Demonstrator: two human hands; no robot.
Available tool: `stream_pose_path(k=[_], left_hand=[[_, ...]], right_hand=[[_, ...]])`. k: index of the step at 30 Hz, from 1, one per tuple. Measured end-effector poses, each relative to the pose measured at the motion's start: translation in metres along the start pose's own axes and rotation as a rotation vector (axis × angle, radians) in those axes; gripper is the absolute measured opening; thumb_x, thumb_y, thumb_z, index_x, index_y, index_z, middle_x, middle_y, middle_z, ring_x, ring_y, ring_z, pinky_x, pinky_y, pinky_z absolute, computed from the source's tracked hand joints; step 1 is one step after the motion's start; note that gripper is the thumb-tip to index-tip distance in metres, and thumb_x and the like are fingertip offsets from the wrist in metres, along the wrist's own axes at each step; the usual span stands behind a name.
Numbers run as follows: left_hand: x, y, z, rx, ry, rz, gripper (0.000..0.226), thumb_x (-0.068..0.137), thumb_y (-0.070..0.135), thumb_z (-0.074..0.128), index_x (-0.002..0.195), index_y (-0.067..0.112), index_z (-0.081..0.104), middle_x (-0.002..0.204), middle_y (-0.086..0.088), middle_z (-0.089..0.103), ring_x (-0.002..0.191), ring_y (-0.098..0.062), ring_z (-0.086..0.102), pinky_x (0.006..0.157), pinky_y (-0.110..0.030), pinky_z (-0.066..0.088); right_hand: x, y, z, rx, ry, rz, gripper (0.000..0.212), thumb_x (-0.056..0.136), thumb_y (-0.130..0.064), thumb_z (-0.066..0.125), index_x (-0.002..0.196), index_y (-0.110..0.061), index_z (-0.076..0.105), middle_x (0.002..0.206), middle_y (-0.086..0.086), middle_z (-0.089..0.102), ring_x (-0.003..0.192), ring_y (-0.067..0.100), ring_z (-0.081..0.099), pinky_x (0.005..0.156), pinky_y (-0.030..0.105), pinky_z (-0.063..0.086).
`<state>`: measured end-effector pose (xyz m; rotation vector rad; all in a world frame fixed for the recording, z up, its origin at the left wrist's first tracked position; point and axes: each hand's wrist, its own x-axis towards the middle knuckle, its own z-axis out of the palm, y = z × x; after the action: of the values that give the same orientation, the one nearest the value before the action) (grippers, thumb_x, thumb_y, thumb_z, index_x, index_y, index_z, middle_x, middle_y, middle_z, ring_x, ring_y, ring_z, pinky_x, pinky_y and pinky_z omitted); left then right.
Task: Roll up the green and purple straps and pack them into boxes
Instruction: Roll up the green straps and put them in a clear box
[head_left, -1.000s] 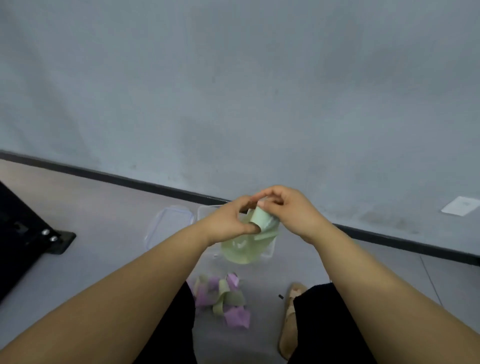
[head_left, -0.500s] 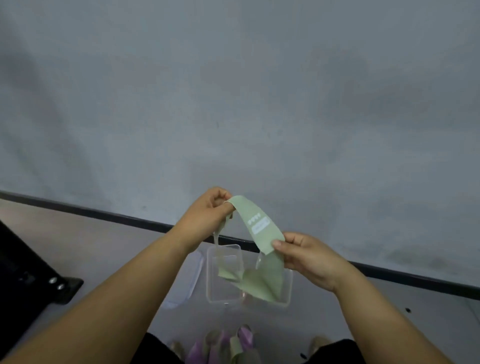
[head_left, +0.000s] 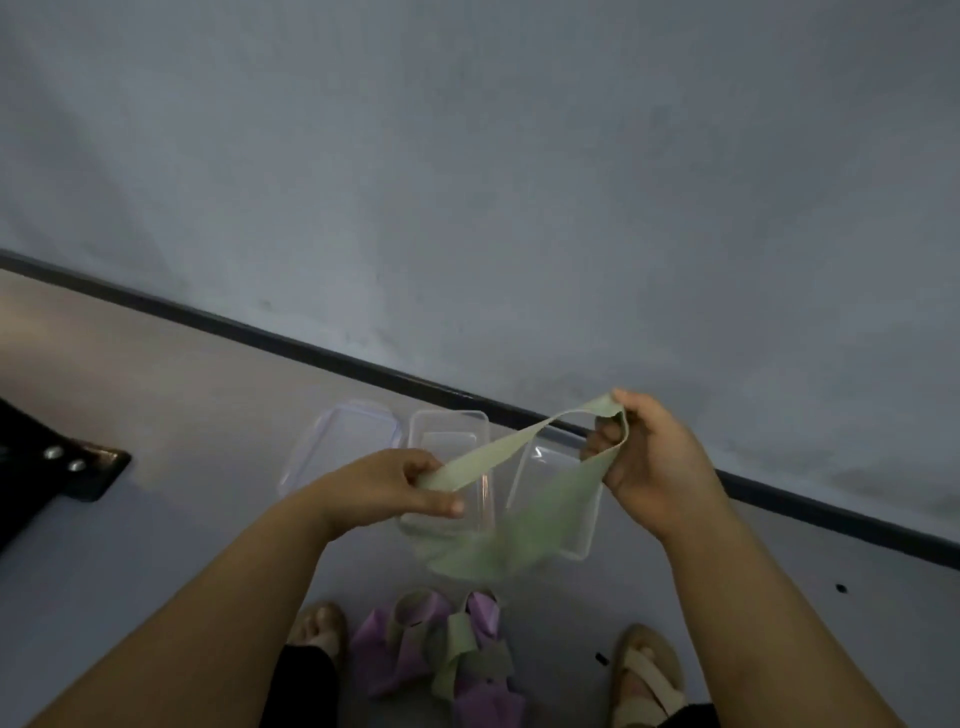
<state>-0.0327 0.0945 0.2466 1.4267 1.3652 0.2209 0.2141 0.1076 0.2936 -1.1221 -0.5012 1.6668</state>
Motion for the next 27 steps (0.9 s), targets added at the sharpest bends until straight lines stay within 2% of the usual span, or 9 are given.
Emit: stream_pose_path(k=[3,7,12,14,16,18,20,23,27], left_hand=[[0.011,-0.011,0.000,-0.015,-0.081,-0.059,0.058,0.049,0.066,0.069,0.086,0.020,0.067,0.082,0.005,0.064,0.078,-0.012,0.057,0.071,-0.023,0.043],[0.017,-0.021,-0.010,-0.408,-0.019,-0.036,0.048,0.050,0.058,0.073,0.075,0.017,0.069,0.080,0.001,0.070,0.089,-0.018,0.065,0.085,-0.029,0.053],[0.026,-0.025,-0.019,-1.024,-0.119,0.023,0.049,0.047,0.033,0.090,0.081,0.007,0.068,0.082,-0.012,0.068,0.098,-0.030,0.066,0.089,-0.045,0.051],[0.028,-0.018,-0.020,-1.162,-0.135,0.065,0.038,0.050,0.023,0.089,0.076,0.005,0.068,0.069,-0.010,0.063,0.074,-0.028,0.067,0.085,-0.049,0.054],[0.031,-0.009,-0.018,-1.210,-0.121,0.044,0.032,0.055,0.022,0.086,0.071,0.006,0.064,0.060,-0.007,0.054,0.048,-0.018,0.054,0.060,-0.034,0.057],[0.033,-0.002,-0.015,-1.160,-0.048,-0.025,0.017,0.073,0.024,0.070,0.071,0.007,0.064,0.055,-0.003,0.044,0.038,-0.010,0.038,0.040,-0.018,0.040],[0.037,-0.001,-0.013,-0.962,0.079,-0.094,0.018,0.083,0.022,0.057,0.074,0.008,0.062,0.050,0.001,0.039,0.038,-0.008,0.030,0.038,-0.016,0.031],[0.043,-0.010,-0.010,-0.640,0.212,-0.176,0.019,0.090,0.022,0.055,0.086,0.006,0.062,0.058,-0.003,0.050,0.052,-0.013,0.042,0.054,-0.025,0.043],[0.048,-0.020,0.000,-0.304,0.186,-0.229,0.016,0.093,0.021,0.053,0.099,0.013,0.067,0.096,-0.007,0.065,0.086,-0.021,0.059,0.084,-0.036,0.051]], right_hand=[[0.019,0.004,-0.017,0.284,0.142,0.085,0.041,0.089,-0.019,0.040,0.049,-0.016,0.042,0.043,-0.002,0.038,0.037,0.014,0.041,0.055,0.025,0.045],[0.034,0.001,-0.033,0.379,0.250,0.123,0.042,0.088,-0.021,0.043,0.047,-0.016,0.049,0.050,-0.006,0.045,0.047,0.012,0.048,0.076,0.031,0.045],[0.044,0.000,-0.039,0.425,0.254,0.172,0.034,0.089,-0.025,0.047,0.057,-0.015,0.051,0.045,-0.006,0.048,0.038,0.009,0.048,0.062,0.023,0.045],[0.046,-0.002,-0.041,0.457,0.236,0.185,0.033,0.088,-0.025,0.047,0.057,-0.015,0.048,0.044,-0.006,0.043,0.037,0.008,0.042,0.059,0.017,0.037],[0.047,-0.006,-0.042,0.475,0.220,0.175,0.027,0.084,-0.024,0.048,0.059,-0.015,0.047,0.044,-0.005,0.039,0.038,0.009,0.037,0.056,0.017,0.032],[0.045,-0.011,-0.044,0.426,0.223,0.151,0.019,0.076,-0.022,0.051,0.059,-0.015,0.047,0.046,-0.005,0.040,0.040,0.009,0.037,0.054,0.019,0.035],[0.044,-0.015,-0.049,0.321,0.233,0.135,0.024,0.082,-0.023,0.049,0.059,-0.016,0.047,0.047,-0.005,0.042,0.044,0.011,0.040,0.056,0.023,0.040],[0.040,-0.016,-0.051,0.056,0.163,0.127,0.034,0.092,-0.029,0.043,0.061,-0.016,0.049,0.051,-0.002,0.044,0.046,0.013,0.042,0.059,0.027,0.041],[0.028,-0.010,-0.037,-0.318,0.022,0.039,0.021,0.093,-0.019,0.048,0.082,-0.007,0.061,0.069,0.006,0.058,0.065,0.018,0.054,0.069,0.033,0.049]])
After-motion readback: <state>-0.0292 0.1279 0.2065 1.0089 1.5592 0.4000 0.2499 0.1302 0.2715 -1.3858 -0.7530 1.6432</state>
